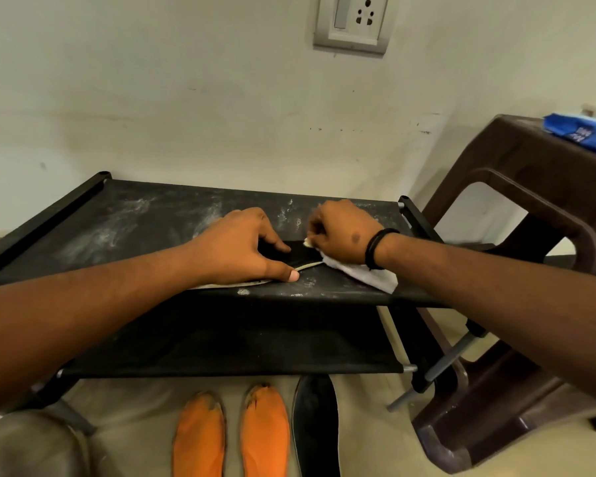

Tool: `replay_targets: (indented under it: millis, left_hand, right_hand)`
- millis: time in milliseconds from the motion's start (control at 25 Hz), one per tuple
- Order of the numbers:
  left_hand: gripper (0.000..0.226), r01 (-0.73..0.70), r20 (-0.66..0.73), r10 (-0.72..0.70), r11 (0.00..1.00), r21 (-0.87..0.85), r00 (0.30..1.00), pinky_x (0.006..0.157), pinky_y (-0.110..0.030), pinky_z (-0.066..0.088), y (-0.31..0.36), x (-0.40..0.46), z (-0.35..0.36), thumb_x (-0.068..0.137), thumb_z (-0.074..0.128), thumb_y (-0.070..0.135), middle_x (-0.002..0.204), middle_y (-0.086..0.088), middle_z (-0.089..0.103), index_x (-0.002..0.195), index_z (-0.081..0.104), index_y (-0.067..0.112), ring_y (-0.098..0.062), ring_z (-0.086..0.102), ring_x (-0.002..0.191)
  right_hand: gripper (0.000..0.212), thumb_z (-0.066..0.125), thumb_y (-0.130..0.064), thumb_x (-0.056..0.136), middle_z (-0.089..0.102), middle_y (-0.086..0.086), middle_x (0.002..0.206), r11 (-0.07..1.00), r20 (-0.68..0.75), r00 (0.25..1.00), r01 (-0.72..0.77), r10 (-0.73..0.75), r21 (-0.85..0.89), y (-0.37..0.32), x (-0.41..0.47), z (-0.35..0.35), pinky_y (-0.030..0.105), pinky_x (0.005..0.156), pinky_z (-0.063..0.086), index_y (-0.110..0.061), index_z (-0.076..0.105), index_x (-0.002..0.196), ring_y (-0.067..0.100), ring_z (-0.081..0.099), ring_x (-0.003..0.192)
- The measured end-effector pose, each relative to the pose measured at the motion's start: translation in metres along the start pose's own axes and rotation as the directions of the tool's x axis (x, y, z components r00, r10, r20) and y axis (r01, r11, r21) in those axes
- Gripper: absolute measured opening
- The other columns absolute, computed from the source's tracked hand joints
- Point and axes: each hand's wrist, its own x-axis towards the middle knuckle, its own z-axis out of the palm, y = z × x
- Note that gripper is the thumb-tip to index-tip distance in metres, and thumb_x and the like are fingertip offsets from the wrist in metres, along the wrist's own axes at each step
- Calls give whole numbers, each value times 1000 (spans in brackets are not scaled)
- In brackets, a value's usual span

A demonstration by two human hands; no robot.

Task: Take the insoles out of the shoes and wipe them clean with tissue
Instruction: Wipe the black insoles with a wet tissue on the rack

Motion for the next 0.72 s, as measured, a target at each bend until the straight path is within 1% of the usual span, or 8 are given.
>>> replay_targets:
  millis: [80, 120, 280, 320, 400, 440, 600, 720]
  left_hand:
    - [51, 4, -9, -4, 1000, -5, 1000, 88, -33, 49, -1, -1, 1, 71, 76, 66, 105, 13, 53, 113, 76, 37, -5, 52, 100]
    - [53, 2, -9, -2, 1000, -4, 1000, 87, -33, 49, -2, -1, 1, 70, 76, 68, 105, 14, 53, 112, 76, 37, -6, 52, 100]
    - [58, 10, 3, -10, 1000, 11, 1000, 80, -30, 46, -3, 2, 1, 65, 74, 75, 103, 15, 52, 110, 75, 39, -6, 53, 98]
    - [55, 15, 2, -15, 1000, 8, 1000, 82, -30, 47, -2, 2, 1, 67, 75, 72, 104, 14, 52, 111, 75, 39, -6, 53, 98]
    - [53, 24, -2, -24, 1000, -8, 1000, 86, -32, 49, -1, 0, 1, 69, 75, 68, 106, 13, 53, 112, 76, 38, -6, 53, 100]
    - [53, 22, -5, -22, 1000, -11, 1000, 86, -33, 49, -1, -1, 0, 69, 75, 68, 106, 13, 53, 112, 76, 38, -6, 53, 100]
    - [52, 28, -4, -28, 1000, -2, 1000, 86, -32, 49, 0, -2, 0, 69, 76, 67, 106, 14, 53, 112, 76, 38, -5, 53, 99]
    - [52, 35, -7, -35, 999, -9, 999, 88, -33, 50, 2, -1, -1, 68, 76, 66, 106, 14, 54, 111, 76, 37, -6, 53, 100]
  right_hand:
    - [9, 60, -21, 90, 68, 7, 85, 971, -75, 987, -151, 139, -183, 20, 1, -8, 40, 76, 55, -16, 65, 85, 26, 63, 75]
    - [9, 60, -20, 90, 67, 7, 83, 971, -87, 986, -159, 145, -181, 23, 0, -7, 40, 76, 56, -15, 64, 84, 26, 63, 74]
    - [13, 61, -19, 92, 68, 1, 80, 998, 49, 997, 57, -56, -17, 0, -19, 2, 30, 71, 52, -14, 71, 85, 17, 62, 73]
    - [13, 61, -20, 93, 69, 1, 81, 998, 24, 999, 36, -35, -45, 5, -17, 0, 32, 73, 54, -16, 71, 86, 18, 63, 74]
    - [14, 60, -21, 92, 69, 5, 82, 987, -42, 996, -88, 82, -138, 22, -12, -9, 38, 75, 56, -17, 68, 82, 23, 65, 75]
    - [15, 60, -20, 92, 68, 5, 81, 985, -41, 994, -106, 101, -135, 28, -12, -11, 37, 74, 56, -18, 66, 79, 24, 65, 75]
    - [10, 64, -18, 92, 68, -5, 80, 995, 95, 992, 78, -85, 67, 25, -26, -8, 25, 74, 54, -15, 73, 87, 11, 64, 75]
    - [15, 61, -18, 93, 71, 2, 81, 997, 5, 999, -43, 44, -64, 39, -21, -12, 34, 74, 56, -15, 71, 82, 17, 63, 73]
